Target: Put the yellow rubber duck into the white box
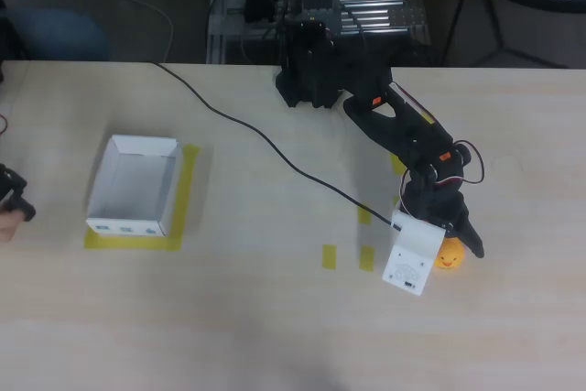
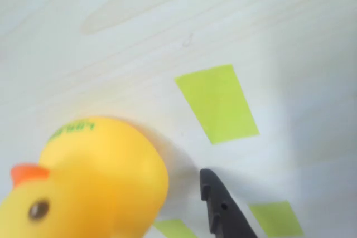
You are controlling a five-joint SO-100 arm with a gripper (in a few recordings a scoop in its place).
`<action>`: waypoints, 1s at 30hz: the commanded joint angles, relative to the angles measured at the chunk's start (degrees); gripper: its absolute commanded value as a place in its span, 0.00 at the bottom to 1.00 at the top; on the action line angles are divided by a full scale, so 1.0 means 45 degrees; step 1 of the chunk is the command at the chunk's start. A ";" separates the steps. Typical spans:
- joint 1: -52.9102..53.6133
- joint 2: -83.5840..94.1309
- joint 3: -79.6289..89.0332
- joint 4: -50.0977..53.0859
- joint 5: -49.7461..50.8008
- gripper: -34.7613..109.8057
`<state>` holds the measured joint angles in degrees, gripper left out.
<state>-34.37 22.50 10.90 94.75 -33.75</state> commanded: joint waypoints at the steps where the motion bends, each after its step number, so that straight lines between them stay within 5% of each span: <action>1: -0.0313 0.0430 -0.1719 -0.0742 0.0039 0.57; 8: -0.0195 0.0000 -0.1621 -0.1777 -0.0020 0.46; 13: -0.0273 -0.0117 -0.1602 -0.2090 0.0215 0.24; 30: 0.0625 0.2656 -0.2305 -0.0957 0.1621 0.24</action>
<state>-34.10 20.65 6.94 87.89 -28.56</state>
